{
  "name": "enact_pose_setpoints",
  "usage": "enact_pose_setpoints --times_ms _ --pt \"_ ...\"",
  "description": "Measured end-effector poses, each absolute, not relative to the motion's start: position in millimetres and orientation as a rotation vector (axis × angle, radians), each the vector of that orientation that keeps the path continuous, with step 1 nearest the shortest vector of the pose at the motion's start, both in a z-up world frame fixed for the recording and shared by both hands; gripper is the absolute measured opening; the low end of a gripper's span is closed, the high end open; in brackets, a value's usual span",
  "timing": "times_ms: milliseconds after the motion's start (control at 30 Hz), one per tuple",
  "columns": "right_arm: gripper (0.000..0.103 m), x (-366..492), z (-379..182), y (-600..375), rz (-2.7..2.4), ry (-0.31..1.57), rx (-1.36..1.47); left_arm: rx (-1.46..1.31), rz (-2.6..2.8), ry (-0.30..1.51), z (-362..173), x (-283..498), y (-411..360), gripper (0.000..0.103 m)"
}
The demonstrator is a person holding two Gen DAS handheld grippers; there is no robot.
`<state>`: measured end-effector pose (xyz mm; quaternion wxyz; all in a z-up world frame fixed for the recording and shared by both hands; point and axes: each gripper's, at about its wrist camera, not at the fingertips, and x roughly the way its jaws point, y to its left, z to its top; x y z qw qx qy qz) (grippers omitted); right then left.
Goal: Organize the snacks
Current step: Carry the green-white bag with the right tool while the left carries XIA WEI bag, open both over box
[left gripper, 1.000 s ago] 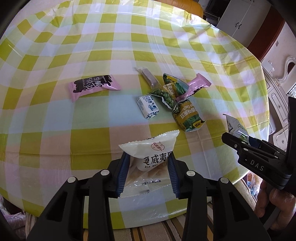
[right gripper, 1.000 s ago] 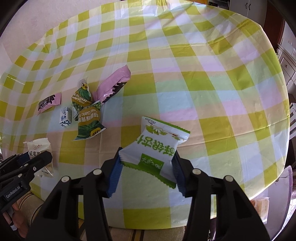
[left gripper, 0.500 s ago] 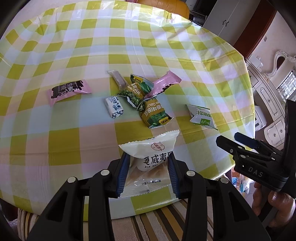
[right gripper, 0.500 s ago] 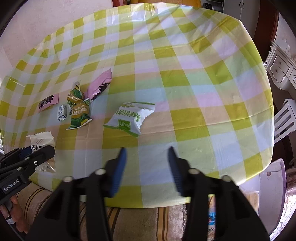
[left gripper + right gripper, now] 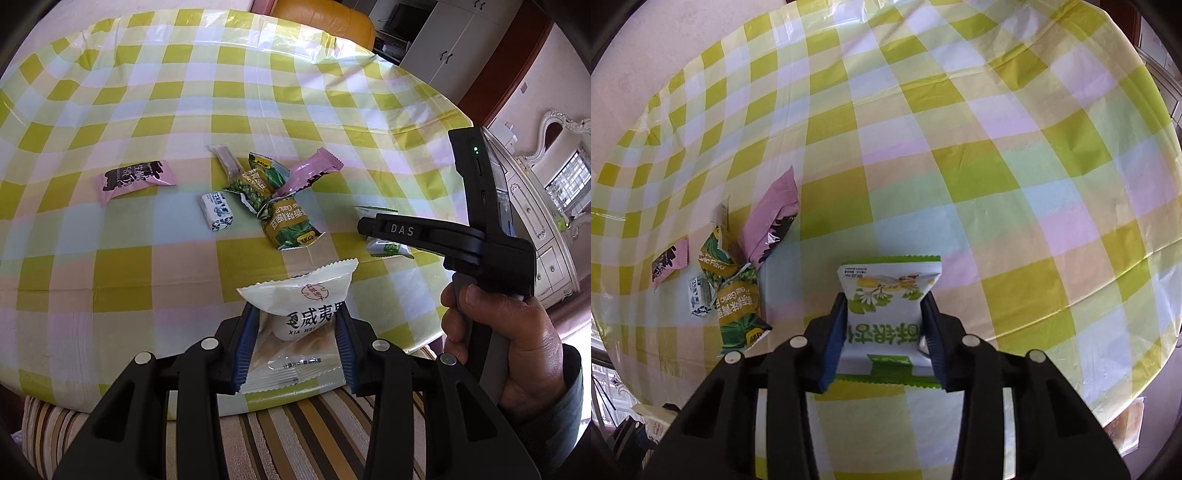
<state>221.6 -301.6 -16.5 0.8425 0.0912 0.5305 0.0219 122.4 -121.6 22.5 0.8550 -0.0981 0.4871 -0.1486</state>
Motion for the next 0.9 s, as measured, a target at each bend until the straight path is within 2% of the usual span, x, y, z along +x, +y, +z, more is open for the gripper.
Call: enact_pose_setpoints --times_ms 267,600,900 --pt "0.038 173.2 1.3 -348.3 0.014 1.052 0.208 -0.183 -0.416 1.030 27.9 120.4 -157.5 0.039" --pt "0.038 82.7 17.6 -469.3 -0.215 1.000 0.235 -0.100 -0.702 1.074 30.4 103.7 -271.3 0.039" --pt "0.039 36.8 3.4 -518.3 -0.297 1.022 0.273 -0.057 -0.865 1.151 13.7 94.4 -351.6 0.042"
